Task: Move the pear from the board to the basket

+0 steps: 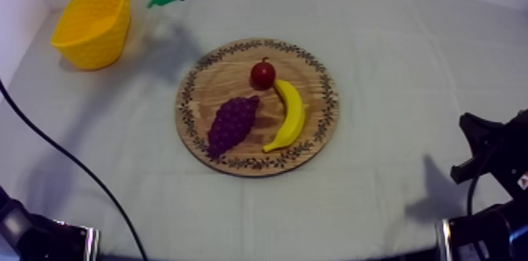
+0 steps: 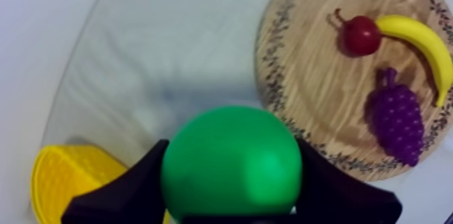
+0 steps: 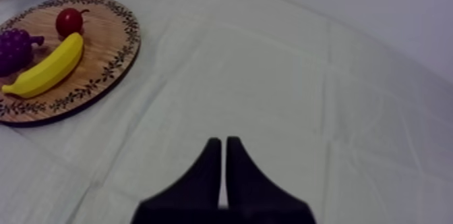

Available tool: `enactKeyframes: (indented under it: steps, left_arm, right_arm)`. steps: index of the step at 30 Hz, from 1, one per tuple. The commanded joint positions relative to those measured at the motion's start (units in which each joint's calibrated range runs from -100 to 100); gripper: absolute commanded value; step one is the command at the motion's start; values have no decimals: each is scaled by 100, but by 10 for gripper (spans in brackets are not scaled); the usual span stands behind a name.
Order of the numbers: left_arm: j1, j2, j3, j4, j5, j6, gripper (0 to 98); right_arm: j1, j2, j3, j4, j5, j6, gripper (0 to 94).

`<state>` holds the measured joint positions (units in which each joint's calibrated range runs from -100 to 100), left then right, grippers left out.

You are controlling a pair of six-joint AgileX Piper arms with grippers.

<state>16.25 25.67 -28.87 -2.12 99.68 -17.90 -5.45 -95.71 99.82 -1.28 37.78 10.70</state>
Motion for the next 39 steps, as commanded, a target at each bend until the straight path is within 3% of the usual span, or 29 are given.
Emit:
enactKeyframes:
  steps: [1,14,23,39]
  left_arm:
    - [-284,-17,-4,-13,0,3,438]
    - [-1440,-162,152,-23,0,309,435]
    - [-2019,-245,158,86,0,798,426]
    - [-2173,312,-305,253,0,1098,428]
  right_arm:
    - [1,-4,-5,-1,4,2,4]
    - [1,-4,-5,-1,4,2,4]
    - [1,-4,-5,-1,4,2,4]
    - [1,-4,-5,-1,4,2,4]
